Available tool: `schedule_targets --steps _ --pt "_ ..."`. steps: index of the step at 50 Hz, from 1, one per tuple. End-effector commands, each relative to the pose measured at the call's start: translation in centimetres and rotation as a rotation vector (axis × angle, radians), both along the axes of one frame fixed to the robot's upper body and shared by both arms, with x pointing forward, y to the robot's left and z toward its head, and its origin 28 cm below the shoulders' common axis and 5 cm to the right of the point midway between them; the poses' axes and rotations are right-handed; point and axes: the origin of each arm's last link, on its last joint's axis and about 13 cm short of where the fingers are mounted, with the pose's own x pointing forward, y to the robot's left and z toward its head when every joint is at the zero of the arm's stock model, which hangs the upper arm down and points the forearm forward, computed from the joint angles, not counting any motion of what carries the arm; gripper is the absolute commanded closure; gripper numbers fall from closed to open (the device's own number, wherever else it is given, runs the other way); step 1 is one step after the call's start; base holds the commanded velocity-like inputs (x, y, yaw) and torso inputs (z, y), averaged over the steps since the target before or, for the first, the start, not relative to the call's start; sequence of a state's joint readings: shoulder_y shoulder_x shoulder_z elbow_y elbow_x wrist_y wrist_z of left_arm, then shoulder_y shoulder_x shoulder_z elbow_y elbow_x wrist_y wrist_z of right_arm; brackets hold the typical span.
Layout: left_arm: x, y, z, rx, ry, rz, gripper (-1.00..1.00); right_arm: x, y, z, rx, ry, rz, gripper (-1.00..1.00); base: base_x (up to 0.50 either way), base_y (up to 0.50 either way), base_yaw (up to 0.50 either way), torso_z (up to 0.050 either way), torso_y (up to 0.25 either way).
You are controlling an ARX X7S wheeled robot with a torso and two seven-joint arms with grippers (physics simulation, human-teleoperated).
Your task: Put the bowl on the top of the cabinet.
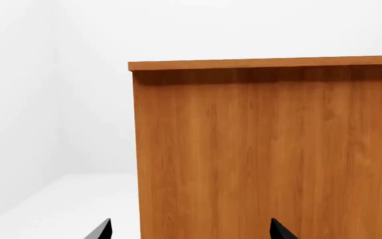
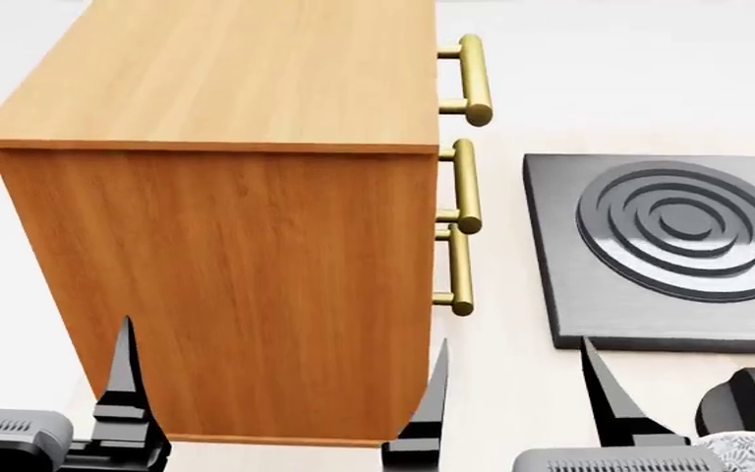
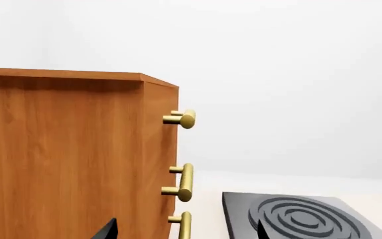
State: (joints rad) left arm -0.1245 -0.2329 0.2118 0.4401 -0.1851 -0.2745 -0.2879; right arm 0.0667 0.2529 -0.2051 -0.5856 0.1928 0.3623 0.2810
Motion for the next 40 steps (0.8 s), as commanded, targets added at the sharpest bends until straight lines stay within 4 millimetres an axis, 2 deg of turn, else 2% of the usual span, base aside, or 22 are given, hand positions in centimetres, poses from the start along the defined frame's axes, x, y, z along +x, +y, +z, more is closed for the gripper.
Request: schedule_targets --steps 1,7,12,18,25,27,32,40 --pt "0.0 0.0 -0.1 -0.001 0.002 0.001 -1.00 0.0 0.0 -0.1 -0.013 0.001 -0.025 -1.00 0.00 0.00 0.00 0.000 0.000" --pt "-0.1 0.0 -0.1 -0.003 0.003 -0.001 -1.00 -0.1 0.1 -0.2 -0.054 0.018 -0.033 -1.00 0.00 0.00 0.00 0.000 0.000" --pt "-0.1 0.0 -0.1 0.000 0.004 -0.001 -1.00 0.0 0.2 -0.4 -0.098 -0.037 -0.098 -1.00 0.00 0.00 0.00 0.000 0.000" --pt "-0.1 0.0 -0.2 0.001 0.007 -0.001 -1.00 0.1 0.1 -0.2 -0.154 0.029 -0.150 -1.00 0.00 0.00 0.00 0.000 0.000" --pt "0.0 -0.1 -0.4 -0.004 0.011 -0.008 -1.00 -0.1 -1.2 0.8 -0.149 0.108 -0.216 -1.00 0.00 0.00 0.00 0.000 0.000" --pt "0.1 -0.1 -0.5 -0.007 0.015 -0.011 -1.00 0.1 -2.0 1.0 -0.249 0.077 -0.256 -1.00 0.00 0.00 0.00 0.000 0.000" --pt "0.2 0.0 -0.7 -0.013 0.020 -0.010 -1.00 -0.1 -3.2 2.4 -0.323 0.100 -0.323 -1.00 0.00 0.00 0.00 0.000 0.000" --pt "0.3 0.0 -0.6 -0.007 0.019 -0.012 -1.00 -0.9 -3.8 3.5 -0.349 0.149 -0.223 -1.00 0.00 0.00 0.00 0.000 0.000"
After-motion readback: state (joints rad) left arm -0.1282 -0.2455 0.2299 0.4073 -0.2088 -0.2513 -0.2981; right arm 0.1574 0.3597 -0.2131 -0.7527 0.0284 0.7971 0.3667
